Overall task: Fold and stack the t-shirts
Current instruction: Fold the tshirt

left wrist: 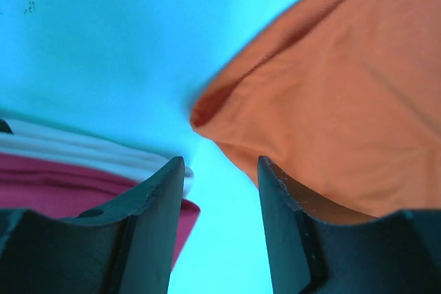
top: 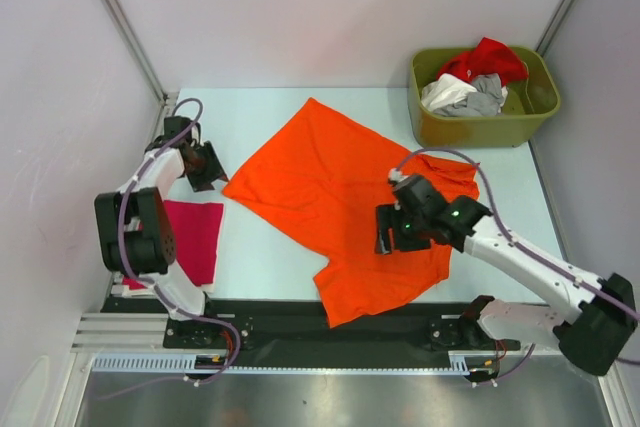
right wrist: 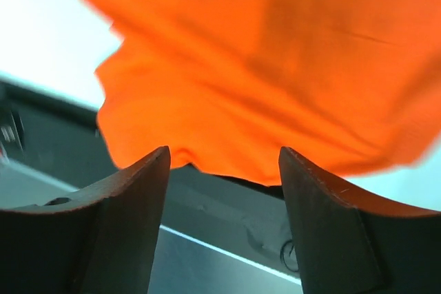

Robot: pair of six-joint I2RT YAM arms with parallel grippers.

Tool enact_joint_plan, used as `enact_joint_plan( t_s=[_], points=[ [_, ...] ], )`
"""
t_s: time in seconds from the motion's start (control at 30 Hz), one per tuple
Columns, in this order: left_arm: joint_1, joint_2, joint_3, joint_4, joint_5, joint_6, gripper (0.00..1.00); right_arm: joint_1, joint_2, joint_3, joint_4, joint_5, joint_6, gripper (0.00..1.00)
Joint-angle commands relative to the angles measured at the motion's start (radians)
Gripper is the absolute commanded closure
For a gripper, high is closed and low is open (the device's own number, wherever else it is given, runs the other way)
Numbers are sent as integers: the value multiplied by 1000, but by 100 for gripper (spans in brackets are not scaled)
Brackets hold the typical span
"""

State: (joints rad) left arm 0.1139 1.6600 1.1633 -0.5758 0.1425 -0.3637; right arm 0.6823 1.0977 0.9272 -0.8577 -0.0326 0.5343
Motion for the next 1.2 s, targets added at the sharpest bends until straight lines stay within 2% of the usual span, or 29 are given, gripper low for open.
enact_joint_plan(
  t_s=[0.0, 0.13, 0.23, 0.4, 0.73, 0.87, 0.93, 0.97, 1.03, 1.07, 1.17],
  points=[
    [13, 82, 96, 7, 57, 71, 48, 159, 66, 42, 92, -24, -63, 32],
    [15, 184, 151, -35, 68, 109, 49, 267, 143, 62, 146, -12, -37, 34],
    [23, 187, 139, -30, 65, 120, 49, 305, 151, 45, 190, -20, -14, 35],
    [26, 136, 93, 2, 52, 157, 42, 316, 146, -5, 229, -41, 33, 35],
    [33, 217, 108, -38, 69, 184, 46, 322, 156, 13, 238, -49, -13, 35],
    [38, 245, 140, -33, 86, 178, 58, 356, 195, 47, 235, -58, -51, 32],
    [36, 256, 153, -33, 98, 180, 63, 394, 229, 65, 221, -58, -75, 27],
    [39, 267, 163, -35, 101, 181, 71, 414, 240, 70, 220, -61, -86, 26],
    [41, 273, 176, -36, 100, 181, 81, 475, 272, 79, 215, -58, -106, 24],
    [43, 271, 183, -35, 97, 178, 90, 496, 286, 90, 212, -56, -124, 23],
    [47, 265, 194, -36, 92, 169, 100, 582, 350, 130, 189, -23, -135, 24]
  ],
)
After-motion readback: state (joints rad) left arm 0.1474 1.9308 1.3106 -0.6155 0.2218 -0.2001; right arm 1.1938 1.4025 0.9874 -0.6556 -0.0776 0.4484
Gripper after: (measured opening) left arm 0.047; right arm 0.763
